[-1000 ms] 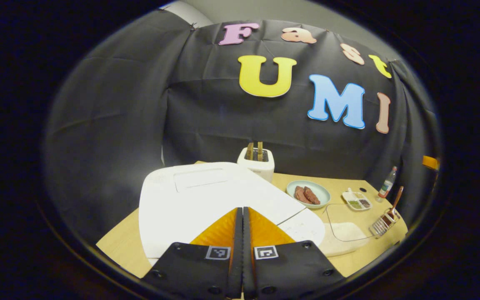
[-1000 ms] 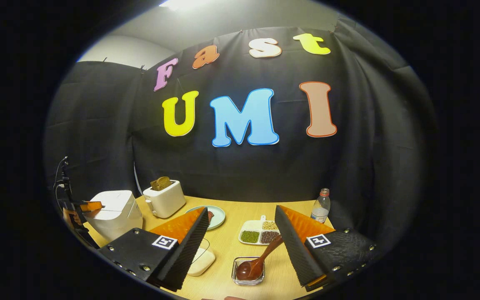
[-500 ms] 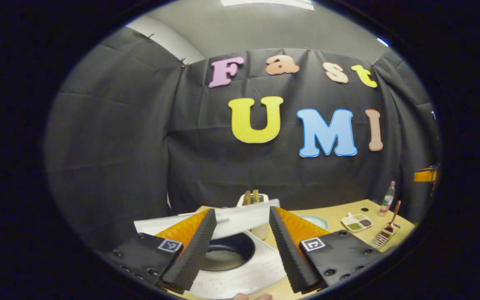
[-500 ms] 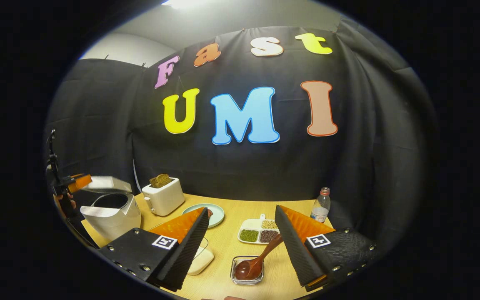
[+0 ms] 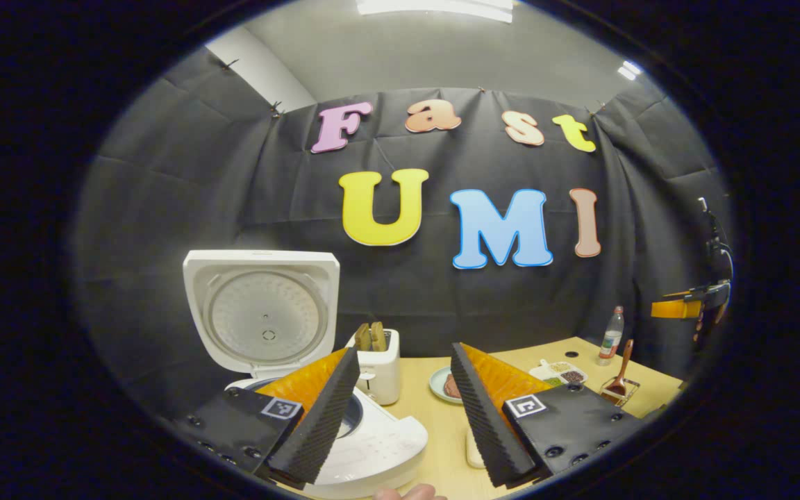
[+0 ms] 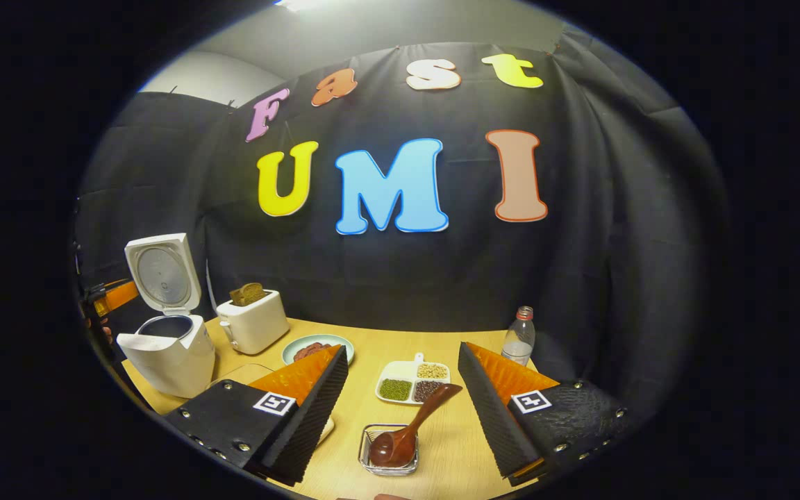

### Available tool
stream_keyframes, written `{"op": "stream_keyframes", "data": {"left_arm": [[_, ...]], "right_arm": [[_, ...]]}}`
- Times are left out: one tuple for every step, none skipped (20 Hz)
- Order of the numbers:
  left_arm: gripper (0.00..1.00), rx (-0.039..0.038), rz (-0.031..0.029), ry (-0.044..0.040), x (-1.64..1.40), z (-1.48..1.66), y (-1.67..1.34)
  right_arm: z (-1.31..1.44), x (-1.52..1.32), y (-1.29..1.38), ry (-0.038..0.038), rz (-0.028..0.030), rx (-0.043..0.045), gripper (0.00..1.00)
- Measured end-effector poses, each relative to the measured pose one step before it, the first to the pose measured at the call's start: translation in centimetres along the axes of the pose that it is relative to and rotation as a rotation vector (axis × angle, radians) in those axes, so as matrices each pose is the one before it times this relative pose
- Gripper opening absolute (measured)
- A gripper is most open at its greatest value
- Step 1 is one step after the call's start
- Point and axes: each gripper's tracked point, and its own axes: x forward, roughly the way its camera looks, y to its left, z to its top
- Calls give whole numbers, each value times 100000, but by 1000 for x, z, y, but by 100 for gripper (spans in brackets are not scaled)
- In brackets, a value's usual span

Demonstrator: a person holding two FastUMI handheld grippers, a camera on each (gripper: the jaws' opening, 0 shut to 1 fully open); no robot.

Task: Close the left gripper, press the button to open the rice cooker; take a wooden spoon from the chopstick holder with the right hand, scoop a spoonful of rice and pour it into the rice cooker, then put the wooden spoon back into the chopstick holder.

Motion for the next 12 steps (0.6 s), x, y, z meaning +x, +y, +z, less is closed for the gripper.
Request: {"op": "stream_keyframes", "data": {"left_arm": [[91,1363,-1125,-1267,119,254,-703],[88,1035,-1054,-384,124,172,-704],[87,259,-1412,137,275,-10,-832],[94,-169,-1696,-68,132,151,-814],[91,207,-1116,-486,24,207,-598],[94,829,-464,-621,145,182,-464],[93,958,494,-501,228,211,-301],[91,771,721,-416,336,-165,89],[94,91,363,-20,158,-141,-154],[87,-211,-601,844,138,-572,-468],[91,-325,-626,597,298,-359,-511],[93,-143,-351,330,189,-279,-99]], "right_arm": [[-740,456,-513,1091,-587,1453,98],[-924,560,-457,1993,-324,1143,97],[-967,625,-553,1812,-465,1123,97],[-823,557,-518,1513,-829,419,98],[-904,718,-635,1531,-1031,-28,98],[-804,699,-491,1221,-921,373,98],[-877,794,-534,1188,-1540,450,98],[-807,817,-508,1377,-1554,567,98],[-961,826,-202,1766,-771,434,98],[-743,780,-53,1918,-236,480,98],[-697,774,-80,1259,114,951,98],[-338,679,-46,811,-39,868,98]]}}
